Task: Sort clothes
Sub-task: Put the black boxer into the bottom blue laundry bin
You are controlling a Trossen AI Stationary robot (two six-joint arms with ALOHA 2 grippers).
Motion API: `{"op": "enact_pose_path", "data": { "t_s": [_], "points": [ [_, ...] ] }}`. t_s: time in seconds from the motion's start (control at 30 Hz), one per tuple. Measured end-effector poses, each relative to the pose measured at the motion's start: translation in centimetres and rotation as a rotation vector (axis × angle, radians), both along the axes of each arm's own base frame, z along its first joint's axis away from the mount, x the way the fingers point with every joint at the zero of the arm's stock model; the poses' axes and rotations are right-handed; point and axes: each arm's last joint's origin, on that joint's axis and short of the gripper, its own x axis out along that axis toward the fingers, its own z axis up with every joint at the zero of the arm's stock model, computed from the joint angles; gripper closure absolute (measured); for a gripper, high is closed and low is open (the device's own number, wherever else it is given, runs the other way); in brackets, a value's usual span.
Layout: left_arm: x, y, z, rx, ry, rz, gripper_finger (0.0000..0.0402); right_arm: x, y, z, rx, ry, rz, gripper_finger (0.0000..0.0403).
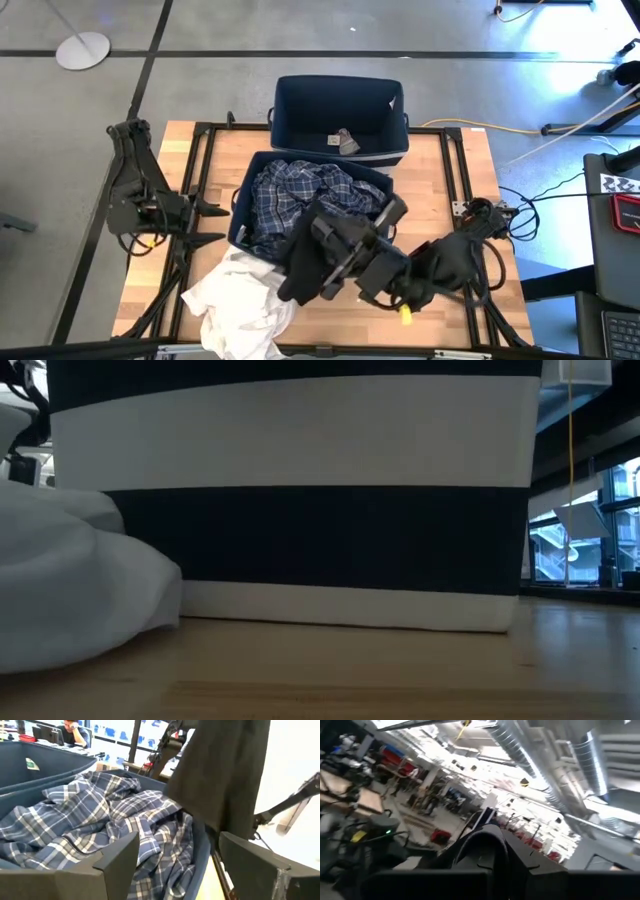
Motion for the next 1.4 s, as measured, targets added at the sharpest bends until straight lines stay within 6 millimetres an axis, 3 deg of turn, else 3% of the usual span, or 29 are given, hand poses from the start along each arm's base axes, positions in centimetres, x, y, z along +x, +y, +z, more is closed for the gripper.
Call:
{"op": "enact_pose_path", "data": {
  "t_s": [0.2, 0.4, 0.6, 0.77, 0.93, 1.1, 1.3, 1.4],
  "points": [
    [0.1, -0.2, -1.3, 0.024, 0.065, 0.006, 0.0138, -0.6, -1.4, 1.2, -0.059, -0.063, -0.096, 0.0379],
    [0.6, -1.3, -3.2, 0.016, 0.163, 0.004, 0.0139, 0.0, -4.5, 2.0, -0.081, -0.143, -0.199, 0.0379],
    [1.2, -3.2, -4.2, 0.048, 0.195, -0.006, 0.0139, 1.2, -7.0, 1.8, -0.048, -0.106, -0.291, 0.0379],
    [0.9, -4.5, -4.0, 0.089, 0.171, -0.086, 0.0139, 2.3, -7.3, 0.8, 0.038, 0.015, -0.33, 0.0379],
    [0.6, -5.0, -3.4, 0.084, 0.138, -0.142, 0.0139, 3.7, -6.5, -1.3, 0.07, 0.168, -0.316, 0.0379],
    [0.6, -5.0, -3.4, 0.089, 0.131, -0.133, 0.0139, 4.8, -6.0, -5.0, 0.13, 0.322, -0.25, 0.0379],
    [0.6, -5.0, -3.4, 0.093, 0.128, -0.126, 0.0139, 5.0, -6.7, -9.7, 0.38, 0.569, 0.047, 0.0379],
    [0.6, -5.0, -3.4, 0.093, 0.128, -0.126, 0.0139, 5.2, -7.4, -12.6, 0.529, 0.72, 0.093, 0.0379]
  ]
}}
